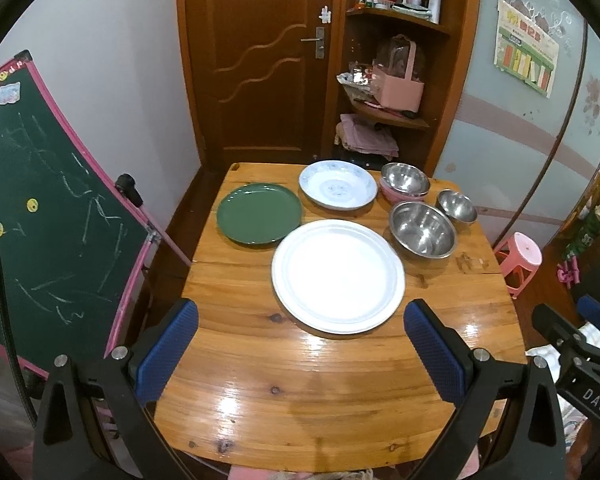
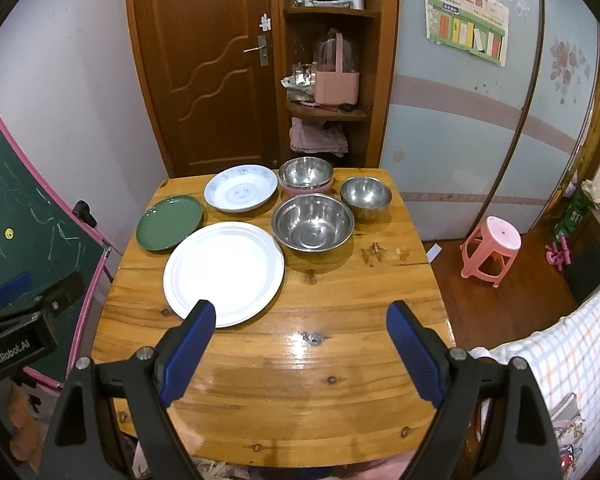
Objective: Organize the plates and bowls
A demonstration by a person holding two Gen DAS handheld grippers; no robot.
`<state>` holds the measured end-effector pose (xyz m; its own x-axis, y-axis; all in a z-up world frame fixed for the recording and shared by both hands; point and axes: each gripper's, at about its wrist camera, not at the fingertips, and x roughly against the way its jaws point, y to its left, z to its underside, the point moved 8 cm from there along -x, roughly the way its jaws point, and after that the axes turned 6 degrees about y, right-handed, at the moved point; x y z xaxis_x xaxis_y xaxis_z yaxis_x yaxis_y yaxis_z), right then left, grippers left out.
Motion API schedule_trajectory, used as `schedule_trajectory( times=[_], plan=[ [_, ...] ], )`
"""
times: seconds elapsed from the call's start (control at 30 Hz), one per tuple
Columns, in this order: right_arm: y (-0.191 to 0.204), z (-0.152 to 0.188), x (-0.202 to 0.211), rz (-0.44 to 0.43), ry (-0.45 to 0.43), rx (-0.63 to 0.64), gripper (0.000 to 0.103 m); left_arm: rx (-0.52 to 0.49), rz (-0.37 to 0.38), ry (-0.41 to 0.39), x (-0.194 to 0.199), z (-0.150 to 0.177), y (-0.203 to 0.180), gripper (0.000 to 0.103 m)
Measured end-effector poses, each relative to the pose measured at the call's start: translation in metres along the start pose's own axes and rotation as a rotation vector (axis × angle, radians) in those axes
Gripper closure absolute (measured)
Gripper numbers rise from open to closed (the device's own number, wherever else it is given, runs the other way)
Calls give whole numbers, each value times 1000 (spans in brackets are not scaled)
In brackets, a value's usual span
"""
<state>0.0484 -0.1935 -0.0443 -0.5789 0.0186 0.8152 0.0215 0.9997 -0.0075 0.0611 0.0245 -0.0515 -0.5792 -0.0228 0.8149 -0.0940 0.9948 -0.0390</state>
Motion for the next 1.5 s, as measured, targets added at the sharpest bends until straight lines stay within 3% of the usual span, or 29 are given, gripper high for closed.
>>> schedule_trajectory(
  times=[0.53, 0.87, 1.27, 1.37, 1.5],
  plan=[
    [11, -18, 13, 19, -49, 78, 15, -18, -12, -22, 4, -1, 1, 1],
    [8, -21, 4, -94, -6, 32, 15, -21, 55, 4, 3, -3, -3, 2],
    [3, -29, 4, -66, -24, 49, 15, -73, 10, -74, 11, -25, -3, 3],
    [2, -35, 5, -57, -32, 55, 15, -93, 32, -88, 12, -34, -4, 3],
    [-2, -48, 6, -40, -51, 56, 15, -113, 27, -73, 6, -44, -1, 3]
  ],
)
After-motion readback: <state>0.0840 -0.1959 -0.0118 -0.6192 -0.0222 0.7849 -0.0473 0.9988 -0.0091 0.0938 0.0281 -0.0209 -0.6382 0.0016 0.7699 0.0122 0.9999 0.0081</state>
